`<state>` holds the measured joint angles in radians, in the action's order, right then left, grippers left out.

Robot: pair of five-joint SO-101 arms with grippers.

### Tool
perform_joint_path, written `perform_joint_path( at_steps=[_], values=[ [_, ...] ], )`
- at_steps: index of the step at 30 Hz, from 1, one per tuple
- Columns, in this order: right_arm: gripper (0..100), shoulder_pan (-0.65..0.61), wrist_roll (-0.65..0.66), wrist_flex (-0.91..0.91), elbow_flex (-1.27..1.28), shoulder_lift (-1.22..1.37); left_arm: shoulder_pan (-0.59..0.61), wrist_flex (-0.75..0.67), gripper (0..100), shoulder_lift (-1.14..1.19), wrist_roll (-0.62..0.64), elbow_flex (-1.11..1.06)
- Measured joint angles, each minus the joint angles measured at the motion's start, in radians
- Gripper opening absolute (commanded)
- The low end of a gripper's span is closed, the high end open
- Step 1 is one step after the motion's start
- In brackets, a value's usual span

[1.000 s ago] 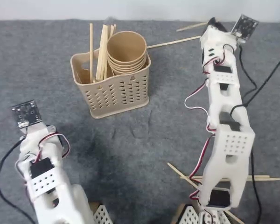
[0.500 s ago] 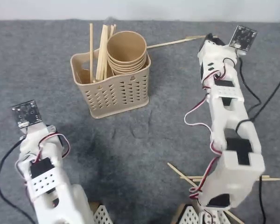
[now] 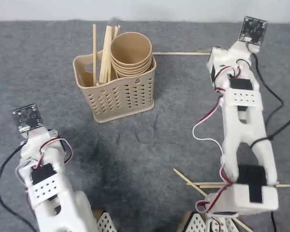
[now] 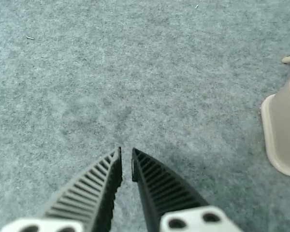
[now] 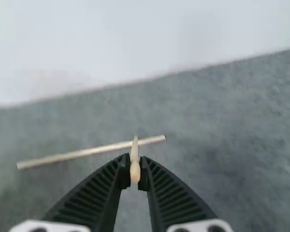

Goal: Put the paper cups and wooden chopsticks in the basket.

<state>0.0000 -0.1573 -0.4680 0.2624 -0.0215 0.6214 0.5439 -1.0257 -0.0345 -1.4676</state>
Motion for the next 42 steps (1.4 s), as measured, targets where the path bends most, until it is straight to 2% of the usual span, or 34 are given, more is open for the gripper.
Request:
perform_joint_path(
  at_steps=[4,9,19,22,30,42],
  values=[
    [0.7,0.003,0.021,-0.147,0.000,-0.092,0.000,0.000,3,0.000,0.000,0.000],
    [0.7,0.028,0.015,-0.178,0.000,-0.178,0.000,0.000,3,0.000,0.000,0.000],
    [0.7,-0.025,-0.170,-0.175,0.008,-0.226,0.000,0.000,3,0.000,0.000,0.000],
    [0.7,-0.068,-0.196,-0.110,0.068,-0.229,0.000,0.000,3,0.000,0.000,0.000],
    [0.7,-0.130,-0.201,0.229,0.341,-0.229,0.000,0.000,3,0.000,0.000,0.000],
    [0.7,-0.127,-0.153,0.264,0.394,-0.149,0.002,0.000,3,0.000,0.000,0.000]
  ],
)
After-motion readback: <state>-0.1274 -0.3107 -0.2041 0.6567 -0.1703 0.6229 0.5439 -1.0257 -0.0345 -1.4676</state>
